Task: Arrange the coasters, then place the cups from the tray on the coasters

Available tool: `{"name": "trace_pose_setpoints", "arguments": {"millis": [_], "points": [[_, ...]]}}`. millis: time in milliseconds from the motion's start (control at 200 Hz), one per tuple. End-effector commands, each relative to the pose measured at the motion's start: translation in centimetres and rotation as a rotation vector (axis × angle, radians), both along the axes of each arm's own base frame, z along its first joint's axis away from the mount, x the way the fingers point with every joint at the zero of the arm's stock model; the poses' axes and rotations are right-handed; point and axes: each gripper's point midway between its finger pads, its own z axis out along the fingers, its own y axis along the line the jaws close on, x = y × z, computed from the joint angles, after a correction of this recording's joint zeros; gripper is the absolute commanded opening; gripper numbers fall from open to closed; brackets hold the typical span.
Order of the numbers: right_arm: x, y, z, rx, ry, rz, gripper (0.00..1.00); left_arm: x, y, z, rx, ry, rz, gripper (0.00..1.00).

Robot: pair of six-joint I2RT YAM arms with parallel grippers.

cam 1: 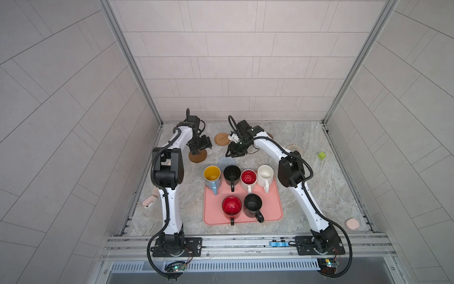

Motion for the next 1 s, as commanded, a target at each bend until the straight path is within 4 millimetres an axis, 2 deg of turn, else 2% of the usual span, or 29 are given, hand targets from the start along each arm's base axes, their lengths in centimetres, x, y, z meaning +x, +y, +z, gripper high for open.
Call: {"name": "trace_pose_setpoints", "arguments": {"millis": [0, 185, 400, 545, 716, 821, 996], "points": [[-2.3, 0.1, -2.2, -0.055, 0.063, 0.059, 0.48, -0.5, 0.3, 1.5, 0.008, -0.023, 0.011, 0.81], [-1.9, -1.0, -4.8, -0.143, 0.071, 0.024, 0.46, -0.8, 0.3, 1.6, 0.008, -0.027, 0.009, 0.8], [-0.9, -5.1, -6.3, -0.328, 0.061, -0.057, 0.45, -0.7, 0.5, 2.3, 0.007, -0.052, 0.019, 0.81], [-0.6, -8.2, -6.1, -0.425, 0.058, -0.096, 0.45, -0.2, 1.4, 2.8, 0.007, -0.079, 0.051, 0.81], [-0.1, -12.6, -5.6, -0.511, 0.052, -0.159, 0.44, 0.4, 3.3, 3.2, 0.028, -0.096, 0.098, 0.81], [0.3, -14.6, -5.3, -0.531, 0.051, -0.193, 0.44, 0.4, 4.7, 2.9, 0.044, -0.089, 0.134, 0.81], [0.8, -16.2, -4.7, -0.53, 0.043, -0.226, 0.44, 0.4, 7.0, 2.1, 0.08, -0.079, 0.176, 0.81]]}}
